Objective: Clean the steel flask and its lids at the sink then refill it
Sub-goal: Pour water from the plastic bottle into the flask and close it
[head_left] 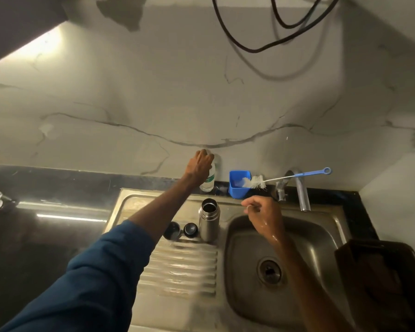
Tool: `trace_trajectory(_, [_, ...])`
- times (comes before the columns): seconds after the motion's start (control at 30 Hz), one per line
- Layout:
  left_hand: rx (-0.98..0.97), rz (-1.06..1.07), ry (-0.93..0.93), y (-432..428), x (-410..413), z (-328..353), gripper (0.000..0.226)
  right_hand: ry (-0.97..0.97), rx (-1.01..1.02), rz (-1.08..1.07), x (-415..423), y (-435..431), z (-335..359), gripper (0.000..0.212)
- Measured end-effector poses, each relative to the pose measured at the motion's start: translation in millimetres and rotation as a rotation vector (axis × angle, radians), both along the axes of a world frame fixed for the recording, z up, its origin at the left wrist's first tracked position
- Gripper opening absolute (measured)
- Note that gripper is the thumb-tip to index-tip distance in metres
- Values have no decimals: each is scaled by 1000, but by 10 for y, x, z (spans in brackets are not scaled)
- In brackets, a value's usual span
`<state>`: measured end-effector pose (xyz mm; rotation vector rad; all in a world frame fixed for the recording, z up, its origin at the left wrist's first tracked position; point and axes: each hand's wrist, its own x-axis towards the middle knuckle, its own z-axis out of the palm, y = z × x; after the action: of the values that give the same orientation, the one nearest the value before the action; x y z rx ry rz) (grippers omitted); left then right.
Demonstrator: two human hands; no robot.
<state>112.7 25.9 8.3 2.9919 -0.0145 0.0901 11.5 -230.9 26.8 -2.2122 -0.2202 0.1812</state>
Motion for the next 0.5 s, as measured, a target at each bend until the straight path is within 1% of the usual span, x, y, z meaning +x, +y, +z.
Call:
trace_trajectory(0.1, [-86,9,-28,55,18,7,29,-3,-4,14,26,-25,13,19])
trace_trajectory(0.17, [-142,16,-32,61,-60,100,29,-3,3,21,56,-7,36,19])
trace_trajectory(0.27, [-251,-14,-116,21,-244,439,29,-51,49,8,109,78,114,17])
trace_trajectory(0.3, [-282,-42,-158,14,-295,587,27,-56,71,1,129,124,160,24])
trace_trajectory(0.37, [-330,-127,-218,10,-383,934,24,-52,116,17,193,213,261,52])
trace_trajectory(0.43, [-368,-244,-220,-10,-466,1287,24,-108,98,76,272,295,399,78])
trace_trajectory(0.5, [-425,-335,-198,-72,-553,1580,26,-164,82,132,340,348,552,90])
